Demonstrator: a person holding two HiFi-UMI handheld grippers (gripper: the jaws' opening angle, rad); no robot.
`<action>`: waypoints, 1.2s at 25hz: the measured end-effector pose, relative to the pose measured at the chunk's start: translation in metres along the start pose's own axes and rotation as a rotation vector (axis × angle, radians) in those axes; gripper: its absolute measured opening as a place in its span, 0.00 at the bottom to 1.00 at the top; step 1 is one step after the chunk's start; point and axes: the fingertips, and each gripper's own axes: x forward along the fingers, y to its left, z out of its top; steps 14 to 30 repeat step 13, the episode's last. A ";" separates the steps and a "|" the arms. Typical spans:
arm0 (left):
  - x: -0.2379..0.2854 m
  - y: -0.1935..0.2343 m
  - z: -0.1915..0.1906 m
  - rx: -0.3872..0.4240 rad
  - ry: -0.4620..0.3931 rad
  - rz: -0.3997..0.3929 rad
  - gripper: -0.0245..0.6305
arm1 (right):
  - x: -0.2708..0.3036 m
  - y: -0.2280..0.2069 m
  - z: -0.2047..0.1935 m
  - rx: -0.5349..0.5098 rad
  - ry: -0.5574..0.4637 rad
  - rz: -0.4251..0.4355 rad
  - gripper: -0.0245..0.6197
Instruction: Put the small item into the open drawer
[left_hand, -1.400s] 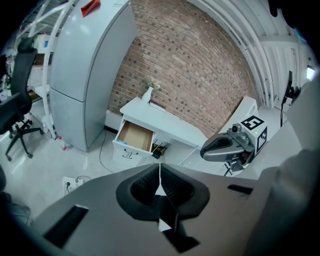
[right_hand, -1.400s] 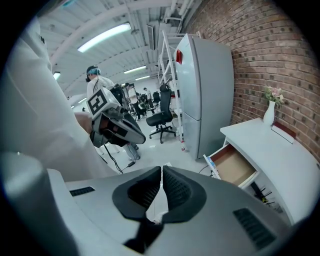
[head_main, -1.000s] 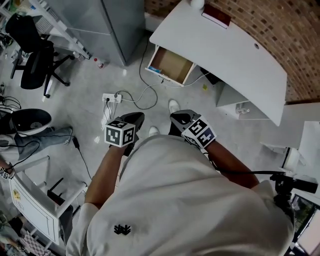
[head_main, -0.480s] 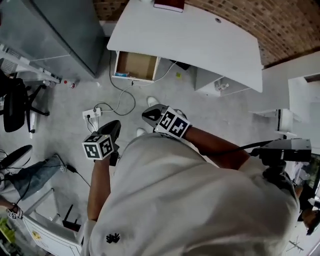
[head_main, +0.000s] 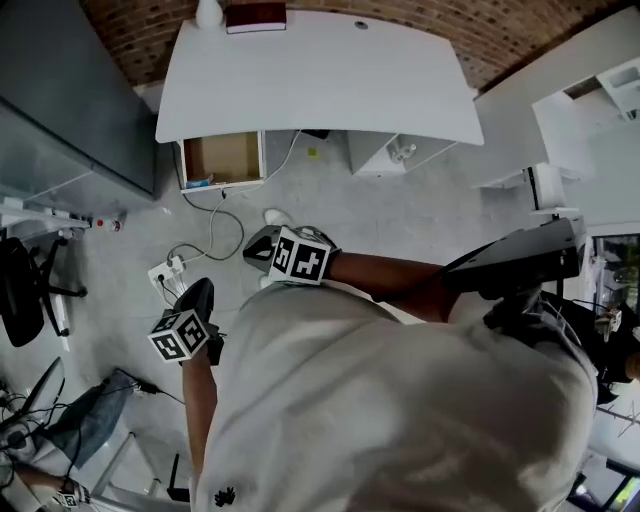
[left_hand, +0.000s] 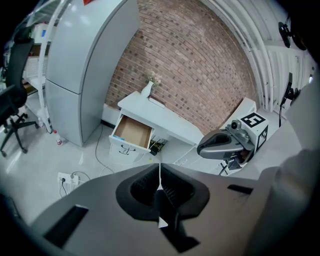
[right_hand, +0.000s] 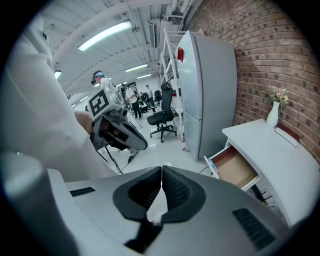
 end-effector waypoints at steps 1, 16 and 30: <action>0.000 0.000 0.000 0.000 0.001 0.000 0.08 | 0.000 0.000 0.002 -0.002 0.000 0.000 0.09; -0.002 -0.002 0.001 0.012 0.008 0.006 0.08 | -0.003 -0.002 0.008 -0.008 -0.011 -0.006 0.09; -0.002 -0.002 0.001 0.012 0.008 0.006 0.08 | -0.003 -0.002 0.008 -0.008 -0.011 -0.006 0.09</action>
